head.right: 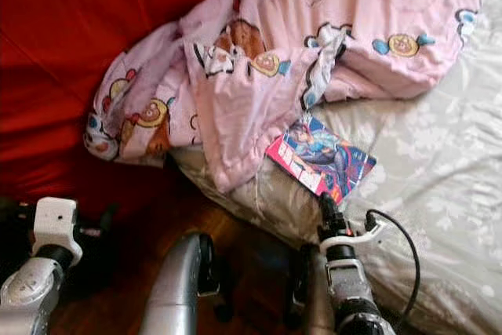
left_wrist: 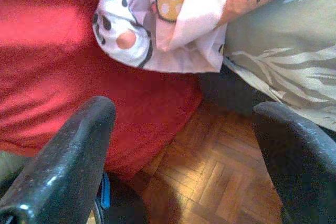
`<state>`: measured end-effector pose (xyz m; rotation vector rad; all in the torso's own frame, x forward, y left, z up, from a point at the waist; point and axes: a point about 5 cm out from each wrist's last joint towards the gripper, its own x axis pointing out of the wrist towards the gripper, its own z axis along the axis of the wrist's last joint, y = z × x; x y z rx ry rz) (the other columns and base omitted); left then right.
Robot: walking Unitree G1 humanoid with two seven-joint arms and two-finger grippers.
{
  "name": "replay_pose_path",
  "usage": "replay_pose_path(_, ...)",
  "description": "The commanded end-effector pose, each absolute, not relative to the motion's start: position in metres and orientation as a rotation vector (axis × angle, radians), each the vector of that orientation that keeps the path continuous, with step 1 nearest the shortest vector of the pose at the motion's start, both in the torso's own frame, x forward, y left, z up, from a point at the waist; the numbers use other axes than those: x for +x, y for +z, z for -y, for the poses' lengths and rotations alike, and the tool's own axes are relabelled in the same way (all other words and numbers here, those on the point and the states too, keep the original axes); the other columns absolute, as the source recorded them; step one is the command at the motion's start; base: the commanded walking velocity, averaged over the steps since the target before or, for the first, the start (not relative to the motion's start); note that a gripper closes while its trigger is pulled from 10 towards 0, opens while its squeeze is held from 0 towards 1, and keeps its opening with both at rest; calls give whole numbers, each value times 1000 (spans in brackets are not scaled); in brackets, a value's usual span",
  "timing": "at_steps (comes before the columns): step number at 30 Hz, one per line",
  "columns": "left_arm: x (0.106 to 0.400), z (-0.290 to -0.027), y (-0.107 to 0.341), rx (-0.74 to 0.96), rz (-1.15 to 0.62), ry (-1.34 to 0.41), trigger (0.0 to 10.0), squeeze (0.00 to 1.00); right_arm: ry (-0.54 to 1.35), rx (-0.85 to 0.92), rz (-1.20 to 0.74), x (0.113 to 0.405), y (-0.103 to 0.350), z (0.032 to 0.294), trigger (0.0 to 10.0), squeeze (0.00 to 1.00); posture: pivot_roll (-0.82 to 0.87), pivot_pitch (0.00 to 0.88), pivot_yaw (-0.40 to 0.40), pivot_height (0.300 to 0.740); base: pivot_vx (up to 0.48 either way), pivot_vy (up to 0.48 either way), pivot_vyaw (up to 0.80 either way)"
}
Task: Clean up the room
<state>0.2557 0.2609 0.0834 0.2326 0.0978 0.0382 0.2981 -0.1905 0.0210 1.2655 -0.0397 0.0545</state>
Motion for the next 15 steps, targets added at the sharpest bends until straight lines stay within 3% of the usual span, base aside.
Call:
replay_pose_path(1, 246, -266, 68, 232, -155, 61, 10000, 0, 18, 1263, 26, 288, 11, 193, 0, 0, 144, 292, 91, 600, 0, 0, 0)
replay_pose_path(3, 247, -262, 60, 222, -168, 59, 10000, 0, 3, 1245, 46, 286, 11, 200, 0, 0, 109, 233, 69, 600, 0, 0, 0)
replay_pose_path(13, 258, -251, 34, 193, -216, 64, 10000, 0, -114, 1153, 143, 278, 17, 238, 0, 0, 29, 97, 32, 600, 0, 0, 0)
replay_pose_path(15, 261, -249, 28, 176, -237, 75, 10000, 0, -180, 1039, 112, 274, 17, 248, 0, 0, 3, 48, 13, 600, 0, 0, 0)
